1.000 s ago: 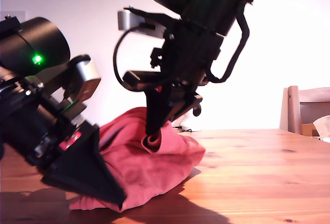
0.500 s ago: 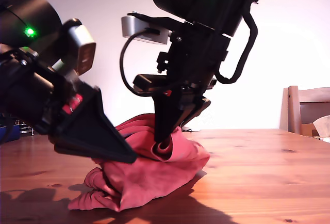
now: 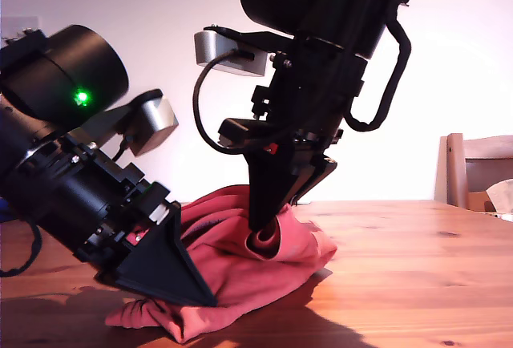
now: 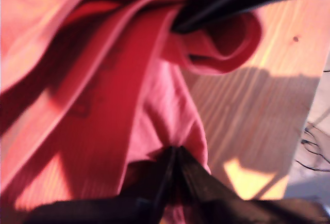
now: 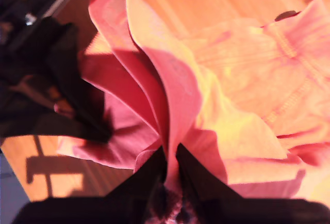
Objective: Fold the underwear in front of you. After folding it, place it to the left side.
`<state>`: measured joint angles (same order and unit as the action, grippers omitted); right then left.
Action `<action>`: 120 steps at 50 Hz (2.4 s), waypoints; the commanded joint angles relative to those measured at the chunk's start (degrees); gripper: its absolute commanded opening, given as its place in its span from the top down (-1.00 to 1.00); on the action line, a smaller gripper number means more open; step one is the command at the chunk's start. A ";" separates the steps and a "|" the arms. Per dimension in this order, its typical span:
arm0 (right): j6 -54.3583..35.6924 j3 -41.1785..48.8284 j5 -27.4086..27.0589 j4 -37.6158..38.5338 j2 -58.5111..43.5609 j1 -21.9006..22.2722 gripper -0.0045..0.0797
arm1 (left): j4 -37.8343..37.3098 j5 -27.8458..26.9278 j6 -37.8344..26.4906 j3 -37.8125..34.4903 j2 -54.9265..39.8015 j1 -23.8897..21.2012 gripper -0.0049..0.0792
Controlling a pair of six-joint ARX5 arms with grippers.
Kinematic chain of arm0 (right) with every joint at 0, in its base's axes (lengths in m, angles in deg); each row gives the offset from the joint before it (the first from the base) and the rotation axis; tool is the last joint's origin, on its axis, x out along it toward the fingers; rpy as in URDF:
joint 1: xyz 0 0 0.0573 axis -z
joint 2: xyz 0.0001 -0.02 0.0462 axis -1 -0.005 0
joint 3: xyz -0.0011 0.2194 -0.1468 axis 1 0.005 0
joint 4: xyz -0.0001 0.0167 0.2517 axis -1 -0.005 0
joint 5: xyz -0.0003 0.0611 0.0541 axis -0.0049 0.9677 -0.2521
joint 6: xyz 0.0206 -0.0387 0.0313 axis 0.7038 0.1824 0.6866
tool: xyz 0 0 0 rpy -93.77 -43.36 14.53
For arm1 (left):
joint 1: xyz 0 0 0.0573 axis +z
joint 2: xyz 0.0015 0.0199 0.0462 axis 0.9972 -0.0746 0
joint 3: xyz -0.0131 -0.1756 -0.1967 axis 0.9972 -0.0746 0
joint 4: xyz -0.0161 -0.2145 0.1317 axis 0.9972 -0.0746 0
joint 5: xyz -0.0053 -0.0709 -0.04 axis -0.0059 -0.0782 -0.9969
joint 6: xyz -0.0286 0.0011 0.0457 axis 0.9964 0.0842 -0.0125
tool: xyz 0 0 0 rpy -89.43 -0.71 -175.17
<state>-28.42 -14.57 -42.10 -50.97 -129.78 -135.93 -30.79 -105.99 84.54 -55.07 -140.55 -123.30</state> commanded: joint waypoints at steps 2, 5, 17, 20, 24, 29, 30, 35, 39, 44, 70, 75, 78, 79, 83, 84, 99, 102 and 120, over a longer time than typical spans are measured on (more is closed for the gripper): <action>-0.15 -1.29 0.92 -1.01 1.55 -0.13 0.92 | -4.20 1.09 1.25 -0.61 0.13 0.20 0.94; -0.13 -1.86 1.99 -1.70 1.66 -0.11 0.92 | -6.21 1.22 3.37 -0.28 0.13 0.50 0.94; -1.05 -4.48 4.50 -7.63 1.77 -0.13 0.92 | -17.53 -0.68 3.96 -0.09 0.13 -0.39 0.94; -1.66 -5.18 4.72 -8.85 1.77 -0.13 0.92 | -19.30 -1.05 3.89 -0.09 0.13 -0.57 0.94; -2.51 -6.29 4.68 -10.64 1.77 -0.09 0.92 | -20.59 -1.31 3.50 -0.09 0.13 -0.57 0.94; -3.43 -7.72 4.20 -11.58 1.77 -0.09 0.92 | -23.43 -2.91 3.43 -0.09 0.13 -0.57 0.94; -3.61 -8.04 4.20 -11.58 1.77 -0.09 0.92 | -23.85 -2.93 3.43 -0.09 0.13 -0.57 0.94; -5.16 -9.79 3.98 -11.56 1.77 0.24 0.92 | -25.35 -2.97 1.40 -0.09 0.13 -0.57 0.94; -7.02 -10.73 1.25 -10.86 1.77 0.26 0.92 | -25.92 -3.02 1.09 -0.09 0.13 -0.57 0.94; -9.73 -11.26 -1.66 -9.75 1.77 0.33 0.92 | -26.71 -3.26 1.03 -0.09 0.13 -0.57 0.94; -14.80 -11.28 -3.10 3.23 1.75 0.66 0.54 | -26.77 -5.18 -0.42 -0.09 0.13 -0.92 0.94; -15.52 -11.28 -3.13 3.26 1.75 0.87 0.54 | -27.02 -6.23 -0.42 -0.09 0.13 -0.90 0.94; -13.46 -11.28 -2.89 1.44 1.75 1.03 0.54 | -26.84 -6.49 -0.42 -0.09 0.13 -0.90 0.94; -12.59 -11.28 -2.80 0.33 1.75 1.03 0.54 | -26.73 -6.58 -0.42 -0.09 0.15 -0.90 0.94; -9.60 -11.28 -0.98 -3.96 1.75 1.05 0.54 | -26.29 -6.62 -0.42 -0.07 0.72 -0.85 0.94; -9.11 -11.28 -0.61 -4.92 1.75 1.05 0.54 | -26.21 -6.62 -0.39 0.02 1.03 -0.81 0.94; -5.99 -11.28 2.97 -9.33 1.75 1.49 0.54 | -26.93 -6.60 0.04 2.71 10.54 -0.17 0.94; -5.92 -11.28 3.39 -11.23 1.75 2.01 0.54 | -27.26 -6.60 0.07 3.21 12.13 -0.17 0.94; -2.91 -11.28 7.23 -13.75 2.01 6.34 0.92 | -14.67 0.22 0.02 4.96 14.19 -0.02 0.94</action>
<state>-31.89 -25.32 -35.00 -64.85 -129.34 -130.46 -47.54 -106.38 84.54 -50.35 -125.21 -123.50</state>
